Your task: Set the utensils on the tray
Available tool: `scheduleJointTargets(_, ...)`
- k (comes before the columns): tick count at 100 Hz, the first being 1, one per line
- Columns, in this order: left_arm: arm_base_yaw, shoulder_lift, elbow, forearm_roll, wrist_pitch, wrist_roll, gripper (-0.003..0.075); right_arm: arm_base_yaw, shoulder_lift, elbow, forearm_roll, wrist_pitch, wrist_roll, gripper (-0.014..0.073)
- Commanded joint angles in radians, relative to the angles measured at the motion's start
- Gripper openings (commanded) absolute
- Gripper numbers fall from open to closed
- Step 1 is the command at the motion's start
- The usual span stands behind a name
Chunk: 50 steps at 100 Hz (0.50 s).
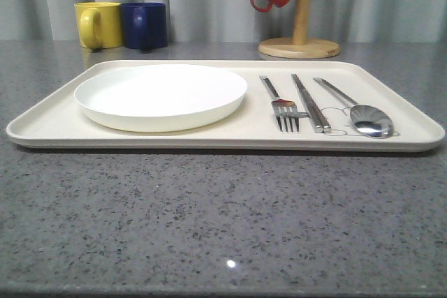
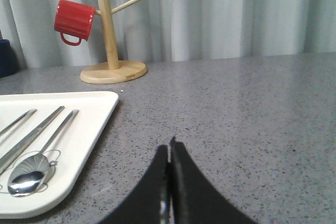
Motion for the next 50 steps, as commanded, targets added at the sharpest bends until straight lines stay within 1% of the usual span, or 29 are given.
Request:
scheduleJointTargets(1, 0.007, -0.045, 0.014, 0.035, -0.085, -0.059, -0.0018, -0.009, -0.017, -0.016, 0.000, -0.084, -0.009, -0.0078)
scheduleJointTargets(18, 0.007, -0.152, 0.089, 0.043, -0.083, -0.064, -0.0018, -0.009, -0.017, -0.016, 0.000, -0.084, -0.009, -0.0078)
scheduleJointTargets(50, 0.007, -0.152, 0.092, 0.044, -0.073, -0.064, -0.0018, -0.009, -0.017, -0.016, 0.000, -0.084, -0.009, -0.0078)
